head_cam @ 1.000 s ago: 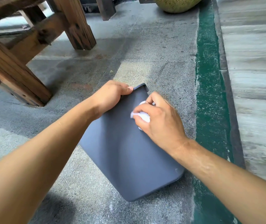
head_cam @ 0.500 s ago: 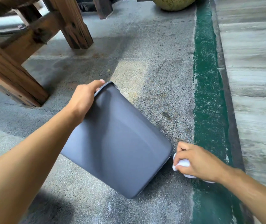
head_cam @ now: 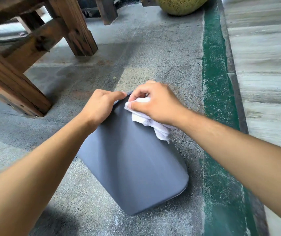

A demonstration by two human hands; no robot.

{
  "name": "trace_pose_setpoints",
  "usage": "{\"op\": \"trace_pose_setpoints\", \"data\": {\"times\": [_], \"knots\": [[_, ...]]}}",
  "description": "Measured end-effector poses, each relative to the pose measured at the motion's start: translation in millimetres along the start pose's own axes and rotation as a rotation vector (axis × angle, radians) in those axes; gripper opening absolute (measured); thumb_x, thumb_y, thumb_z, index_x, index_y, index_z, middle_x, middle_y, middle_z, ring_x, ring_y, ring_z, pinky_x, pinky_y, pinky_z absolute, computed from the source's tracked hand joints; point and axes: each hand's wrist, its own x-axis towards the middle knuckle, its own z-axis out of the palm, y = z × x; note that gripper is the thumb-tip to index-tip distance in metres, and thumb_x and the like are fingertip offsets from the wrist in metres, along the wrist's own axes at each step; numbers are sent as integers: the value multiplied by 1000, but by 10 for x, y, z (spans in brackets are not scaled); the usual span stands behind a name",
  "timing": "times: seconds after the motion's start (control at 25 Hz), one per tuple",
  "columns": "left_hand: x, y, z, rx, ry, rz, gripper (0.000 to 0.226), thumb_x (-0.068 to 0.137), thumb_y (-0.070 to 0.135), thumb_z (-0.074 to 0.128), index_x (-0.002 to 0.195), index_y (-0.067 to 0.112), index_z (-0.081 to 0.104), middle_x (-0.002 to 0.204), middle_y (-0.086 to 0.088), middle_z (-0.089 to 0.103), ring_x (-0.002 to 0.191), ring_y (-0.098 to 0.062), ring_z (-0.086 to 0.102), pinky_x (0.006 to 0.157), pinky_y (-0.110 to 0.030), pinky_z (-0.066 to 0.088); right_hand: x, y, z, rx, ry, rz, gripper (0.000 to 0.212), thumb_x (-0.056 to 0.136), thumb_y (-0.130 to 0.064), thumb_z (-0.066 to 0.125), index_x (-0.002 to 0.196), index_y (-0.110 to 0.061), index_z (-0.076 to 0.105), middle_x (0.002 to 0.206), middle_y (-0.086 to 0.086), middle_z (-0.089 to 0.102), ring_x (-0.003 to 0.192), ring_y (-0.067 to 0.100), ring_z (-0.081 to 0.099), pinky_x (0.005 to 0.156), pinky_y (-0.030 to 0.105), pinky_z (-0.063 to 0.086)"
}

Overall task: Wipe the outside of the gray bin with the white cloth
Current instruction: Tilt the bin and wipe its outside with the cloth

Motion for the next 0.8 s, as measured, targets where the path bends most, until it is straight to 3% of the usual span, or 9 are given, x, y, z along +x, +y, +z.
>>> {"op": "trace_pose_setpoints", "data": {"times": [0.24, 0.4, 0.52, 0.64, 0.72, 0.8], "knots": [[40, -125, -115, -91, 83, -81, 59, 70, 50, 71, 84, -7, 68, 71, -10, 61, 63, -21, 55, 69, -36, 39, -366, 163, 59, -47, -114, 28, 16, 75, -38, 85, 85, -29, 78, 84, -8, 55, 72, -5, 52, 66, 6, 36], [26, -171, -167, -126, 139, -94, 37, 65, 51, 69, 75, 16, 65, 70, -9, 51, 65, -20, 47, 70, -38, 32, -987, 631, -59, 78, -278, 132, 14, 74, -36, 87, 83, -31, 77, 88, -9, 55, 77, -2, 58, 70, 12, 44], [23, -224, -217, -130, 186, -109, 36, 66, 50, 67, 76, 16, 61, 72, -9, 47, 67, -19, 43, 70, -37, 29, -1414, 953, -201, 129, -374, 283, 13, 75, -35, 87, 82, -31, 77, 95, -6, 60, 79, 1, 62, 71, 18, 52], [4, -285, -274, -120, 248, -106, 36, 68, 49, 68, 75, 15, 59, 69, -9, 44, 65, -19, 39, 68, -37, 27, -1690, 1136, -302, 1, -508, 304, 12, 74, -40, 86, 79, -35, 77, 93, -11, 64, 85, 4, 65, 76, 19, 50], [-16, -318, -285, -125, 272, -105, 35, 76, 44, 68, 68, 13, 53, 57, -3, 41, 54, -16, 38, 63, -35, 25, -1684, 1172, -371, -13, -486, 304, 9, 75, -36, 85, 78, -34, 78, 90, -14, 67, 82, 4, 66, 74, 18, 49], [-40, -322, -284, -130, 290, -104, 33, 85, 36, 66, 66, 14, 50, 41, 11, 35, 38, -7, 33, 57, -35, 23, -1514, 1141, -468, 101, -306, 342, 9, 79, -23, 84, 79, -30, 78, 89, -13, 74, 75, 2, 68, 68, 18, 52]]}}
